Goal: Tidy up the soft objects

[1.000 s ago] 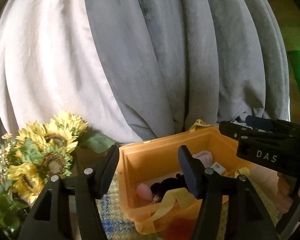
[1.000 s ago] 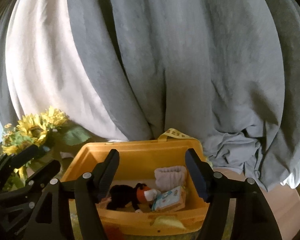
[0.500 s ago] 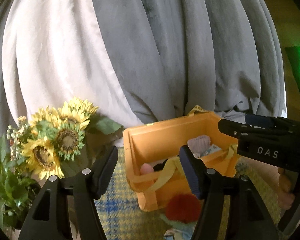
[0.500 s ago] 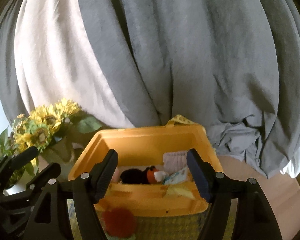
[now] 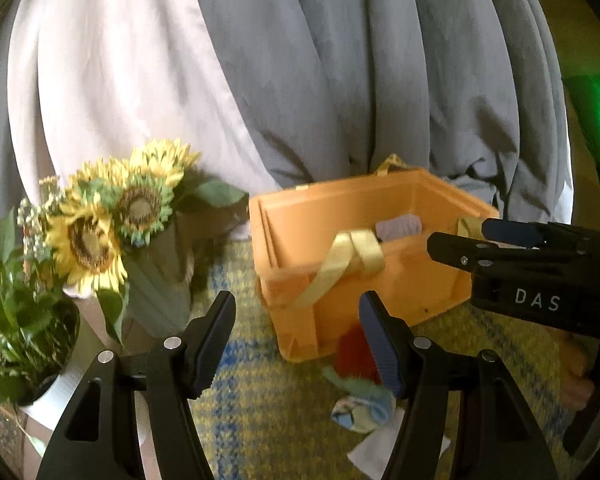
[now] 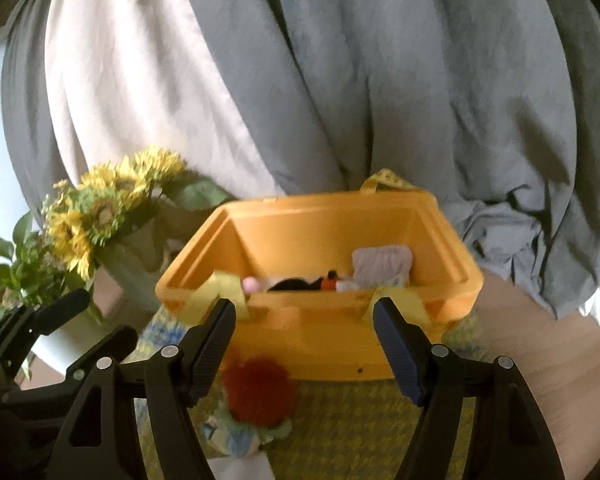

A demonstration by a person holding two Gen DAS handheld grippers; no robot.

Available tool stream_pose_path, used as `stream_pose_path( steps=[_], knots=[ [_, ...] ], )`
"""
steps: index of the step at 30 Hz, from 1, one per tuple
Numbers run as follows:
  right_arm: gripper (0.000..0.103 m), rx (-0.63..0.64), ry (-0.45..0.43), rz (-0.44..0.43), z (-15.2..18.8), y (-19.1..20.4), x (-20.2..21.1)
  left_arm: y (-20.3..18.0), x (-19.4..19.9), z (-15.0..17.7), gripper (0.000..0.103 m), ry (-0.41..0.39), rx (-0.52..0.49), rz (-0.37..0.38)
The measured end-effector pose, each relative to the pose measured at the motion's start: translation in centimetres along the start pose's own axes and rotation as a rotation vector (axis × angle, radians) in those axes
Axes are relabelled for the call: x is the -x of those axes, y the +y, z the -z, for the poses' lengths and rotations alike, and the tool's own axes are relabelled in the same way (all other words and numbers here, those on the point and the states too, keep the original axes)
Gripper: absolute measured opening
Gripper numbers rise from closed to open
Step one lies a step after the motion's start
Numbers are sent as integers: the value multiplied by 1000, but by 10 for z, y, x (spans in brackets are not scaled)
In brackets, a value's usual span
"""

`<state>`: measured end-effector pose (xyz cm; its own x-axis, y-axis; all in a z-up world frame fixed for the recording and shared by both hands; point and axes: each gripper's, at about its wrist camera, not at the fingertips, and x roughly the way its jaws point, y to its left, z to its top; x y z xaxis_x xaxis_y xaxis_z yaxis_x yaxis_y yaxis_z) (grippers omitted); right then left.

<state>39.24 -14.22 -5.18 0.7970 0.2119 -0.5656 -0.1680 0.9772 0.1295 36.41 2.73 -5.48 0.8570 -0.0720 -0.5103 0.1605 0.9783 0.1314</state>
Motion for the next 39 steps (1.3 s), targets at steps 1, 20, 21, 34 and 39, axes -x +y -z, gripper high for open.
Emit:
stream_pose_path(
  steps=[1, 20, 21, 34, 39],
  knots=[
    [72, 3, 12, -4, 4, 1, -2, 0, -1, 4, 63, 9, -2, 0],
    [72, 20, 191, -103, 49, 15, -49, -4, -24, 57, 63, 172, -17, 12],
    [72, 21, 199, -103, 50, 15, -52, -4, -26, 60, 63, 181, -17, 14],
    [72, 34, 292, -133, 66, 24, -88, 0, -44, 75, 63, 247, -9, 16],
    [72, 43, 320, -140, 69, 28, -102, 3, -50, 78, 63, 263, -6, 9]
  ],
)
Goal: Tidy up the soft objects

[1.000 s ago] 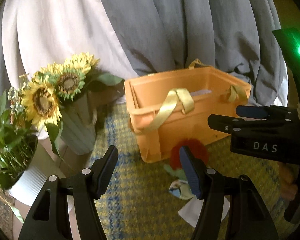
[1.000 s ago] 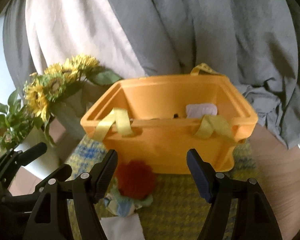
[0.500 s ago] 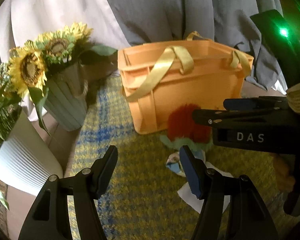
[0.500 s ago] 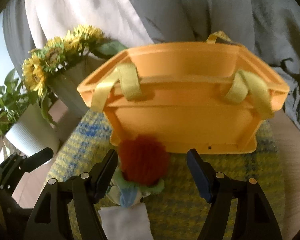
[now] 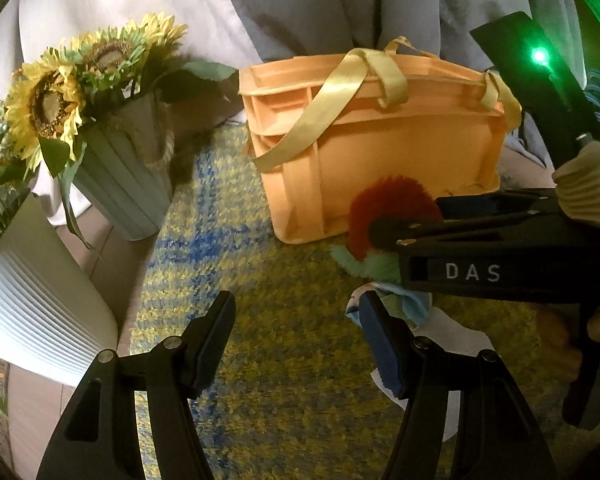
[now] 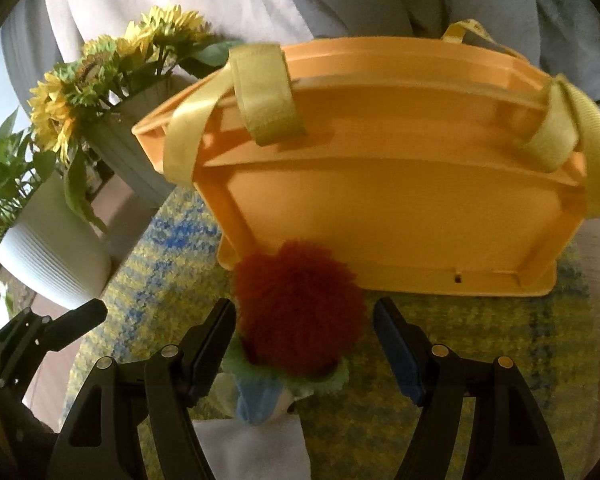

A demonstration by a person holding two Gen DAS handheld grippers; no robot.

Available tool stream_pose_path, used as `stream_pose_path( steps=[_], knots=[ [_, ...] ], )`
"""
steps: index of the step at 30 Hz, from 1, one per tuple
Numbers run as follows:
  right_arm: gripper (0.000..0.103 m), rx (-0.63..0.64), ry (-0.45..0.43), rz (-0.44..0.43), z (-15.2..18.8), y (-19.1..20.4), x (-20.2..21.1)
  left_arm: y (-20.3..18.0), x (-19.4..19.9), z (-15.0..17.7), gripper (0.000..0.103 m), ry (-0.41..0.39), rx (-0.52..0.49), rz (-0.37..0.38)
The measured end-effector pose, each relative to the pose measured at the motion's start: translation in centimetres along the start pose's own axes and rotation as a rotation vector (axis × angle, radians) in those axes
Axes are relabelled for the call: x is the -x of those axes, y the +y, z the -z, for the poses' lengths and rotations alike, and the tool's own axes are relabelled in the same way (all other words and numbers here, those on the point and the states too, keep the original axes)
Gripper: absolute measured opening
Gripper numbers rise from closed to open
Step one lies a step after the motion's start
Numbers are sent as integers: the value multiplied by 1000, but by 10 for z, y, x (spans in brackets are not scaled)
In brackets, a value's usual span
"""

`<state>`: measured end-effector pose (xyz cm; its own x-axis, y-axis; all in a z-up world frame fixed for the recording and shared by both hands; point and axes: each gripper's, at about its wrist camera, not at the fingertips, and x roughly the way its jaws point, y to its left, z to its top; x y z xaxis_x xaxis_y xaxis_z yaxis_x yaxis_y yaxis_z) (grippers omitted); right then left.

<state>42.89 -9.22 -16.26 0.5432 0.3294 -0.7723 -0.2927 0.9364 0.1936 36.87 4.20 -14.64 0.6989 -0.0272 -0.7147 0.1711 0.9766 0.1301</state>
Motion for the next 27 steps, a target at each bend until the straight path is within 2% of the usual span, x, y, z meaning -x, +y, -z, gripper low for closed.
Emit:
stream_pose_path(
  steps=[6, 15, 27],
  knots=[
    [70, 15, 14, -4, -2, 4, -15, 3, -7, 2, 63, 17, 3, -2],
    [39, 26, 53, -14, 1, 5, -32, 4, -13, 2, 63, 23, -4, -1],
    [36, 25, -27, 15, 3, -1, 3, -4, -2, -1, 63, -3, -7, 34]
  ],
)
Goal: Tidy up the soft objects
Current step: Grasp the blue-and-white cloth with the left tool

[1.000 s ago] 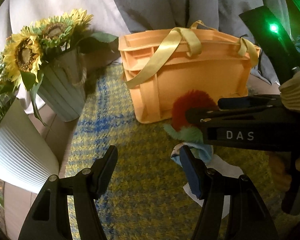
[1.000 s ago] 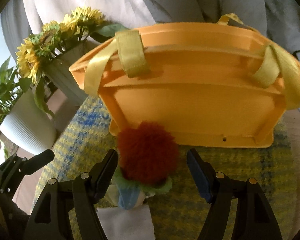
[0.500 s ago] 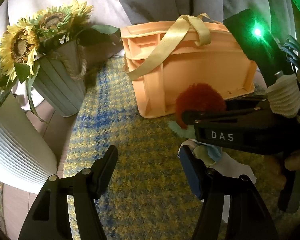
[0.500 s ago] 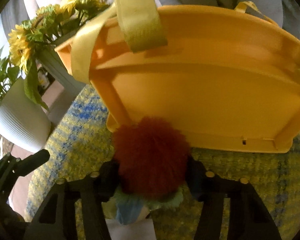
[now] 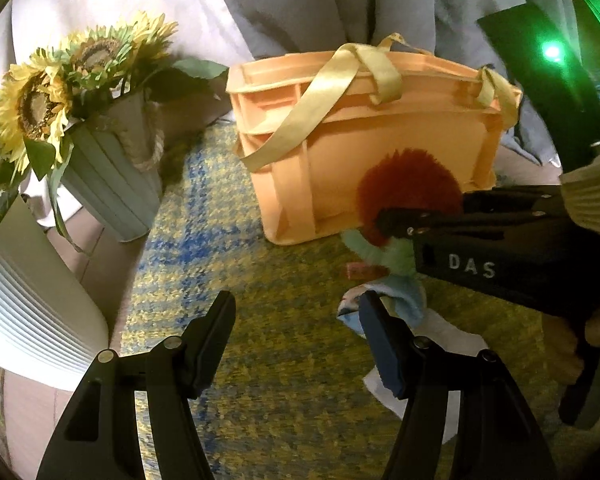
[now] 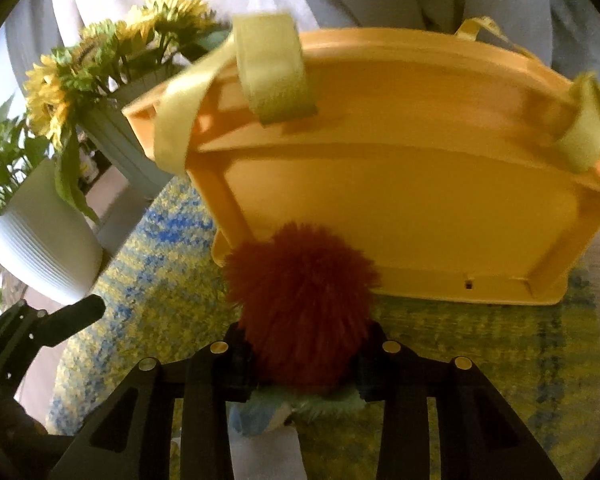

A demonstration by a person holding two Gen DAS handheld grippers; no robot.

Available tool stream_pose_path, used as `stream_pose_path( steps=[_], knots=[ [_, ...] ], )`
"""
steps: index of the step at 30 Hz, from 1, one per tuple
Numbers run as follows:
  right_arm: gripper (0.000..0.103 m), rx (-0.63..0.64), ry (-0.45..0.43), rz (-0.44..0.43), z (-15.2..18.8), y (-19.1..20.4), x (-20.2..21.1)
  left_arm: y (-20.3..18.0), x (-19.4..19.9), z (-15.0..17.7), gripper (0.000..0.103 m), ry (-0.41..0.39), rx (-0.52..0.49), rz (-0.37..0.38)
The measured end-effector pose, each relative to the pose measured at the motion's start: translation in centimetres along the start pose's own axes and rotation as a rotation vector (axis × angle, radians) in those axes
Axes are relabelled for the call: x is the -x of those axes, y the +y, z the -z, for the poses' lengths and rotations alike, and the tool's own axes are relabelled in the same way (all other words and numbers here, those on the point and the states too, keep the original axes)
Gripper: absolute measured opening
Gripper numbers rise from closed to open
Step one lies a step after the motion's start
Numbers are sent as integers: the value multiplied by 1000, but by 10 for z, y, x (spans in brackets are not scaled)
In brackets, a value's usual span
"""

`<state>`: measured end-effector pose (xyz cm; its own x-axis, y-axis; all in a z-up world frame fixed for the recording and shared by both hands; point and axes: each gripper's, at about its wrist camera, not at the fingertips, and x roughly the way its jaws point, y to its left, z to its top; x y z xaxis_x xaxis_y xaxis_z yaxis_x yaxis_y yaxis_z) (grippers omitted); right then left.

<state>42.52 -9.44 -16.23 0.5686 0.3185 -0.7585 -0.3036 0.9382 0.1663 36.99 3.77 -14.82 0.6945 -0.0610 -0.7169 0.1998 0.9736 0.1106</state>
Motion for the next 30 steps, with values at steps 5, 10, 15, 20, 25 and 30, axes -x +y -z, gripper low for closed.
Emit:
stream_pose_path(
  steps=[5, 10, 15, 20, 25, 30],
  knots=[
    [36, -7, -53, 30, 1, -5, 25, -8, 5, -2, 63, -7, 5, 39],
    [36, -5, -95, 72, 3, -11, 49, -21, 5, -3, 63, -1, -7, 90],
    [36, -10, -109, 116, 10, -21, 64, -32, 0, -3, 63, 4, -25, 128],
    [36, -35, -90, 151, 19, -33, 67, -35, -15, -5, 63, 22, -23, 143],
    [36, -50, -66, 165, 25, -37, 57, -38, -31, -5, 63, 58, -24, 158],
    [36, -49, -53, 166, 27, -39, 53, -40, -41, -2, 63, 79, -27, 166]
  ],
)
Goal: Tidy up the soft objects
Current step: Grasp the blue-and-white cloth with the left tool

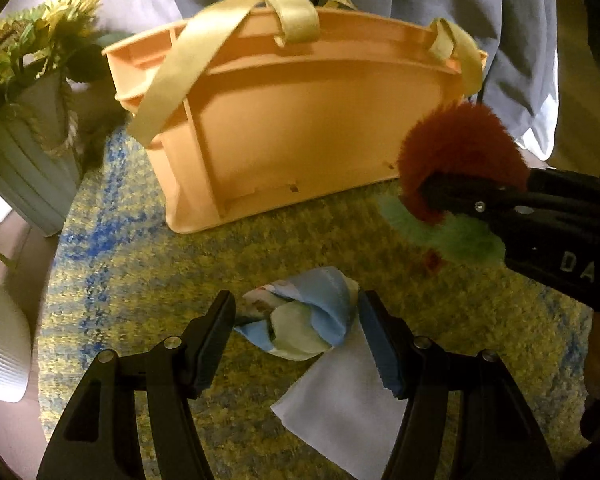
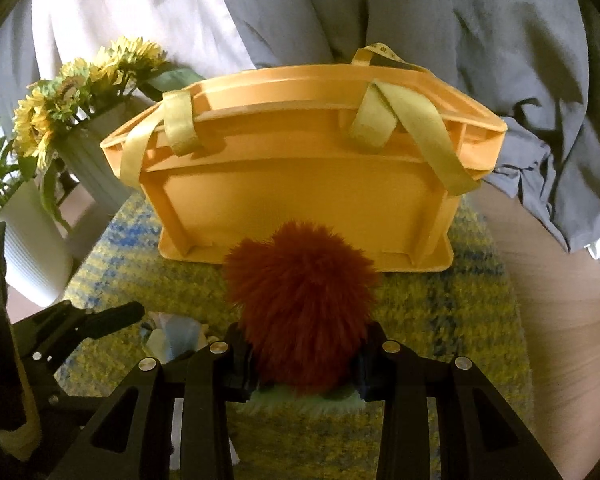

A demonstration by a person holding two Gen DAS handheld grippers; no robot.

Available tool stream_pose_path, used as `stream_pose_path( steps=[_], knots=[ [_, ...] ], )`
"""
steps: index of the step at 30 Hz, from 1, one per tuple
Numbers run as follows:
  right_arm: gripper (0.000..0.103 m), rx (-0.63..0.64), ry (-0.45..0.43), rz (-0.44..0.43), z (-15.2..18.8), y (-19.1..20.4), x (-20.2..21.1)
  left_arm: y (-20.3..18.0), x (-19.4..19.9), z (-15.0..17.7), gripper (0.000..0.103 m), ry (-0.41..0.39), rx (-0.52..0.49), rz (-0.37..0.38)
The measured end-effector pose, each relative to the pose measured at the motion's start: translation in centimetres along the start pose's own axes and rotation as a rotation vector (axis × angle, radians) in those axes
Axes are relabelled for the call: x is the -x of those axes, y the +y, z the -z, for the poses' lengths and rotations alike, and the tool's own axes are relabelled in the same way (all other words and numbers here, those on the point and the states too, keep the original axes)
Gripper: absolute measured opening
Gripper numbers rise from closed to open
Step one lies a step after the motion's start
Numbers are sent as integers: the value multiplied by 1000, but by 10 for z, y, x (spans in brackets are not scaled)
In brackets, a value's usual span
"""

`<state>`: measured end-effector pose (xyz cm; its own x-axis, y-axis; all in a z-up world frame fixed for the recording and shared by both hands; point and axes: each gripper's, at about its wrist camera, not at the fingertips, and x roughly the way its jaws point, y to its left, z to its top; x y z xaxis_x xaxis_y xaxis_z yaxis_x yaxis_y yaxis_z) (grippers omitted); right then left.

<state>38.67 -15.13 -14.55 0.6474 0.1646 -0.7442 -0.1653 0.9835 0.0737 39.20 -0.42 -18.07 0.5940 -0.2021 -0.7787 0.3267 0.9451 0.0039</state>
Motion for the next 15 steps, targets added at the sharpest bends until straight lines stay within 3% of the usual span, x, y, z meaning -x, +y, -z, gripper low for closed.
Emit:
stream_pose_path(
  steps=[15],
  knots=[
    [36, 1, -8, -7, -1, 1, 9, -3, 20, -2, 56, -50, 5, -19]
  ],
)
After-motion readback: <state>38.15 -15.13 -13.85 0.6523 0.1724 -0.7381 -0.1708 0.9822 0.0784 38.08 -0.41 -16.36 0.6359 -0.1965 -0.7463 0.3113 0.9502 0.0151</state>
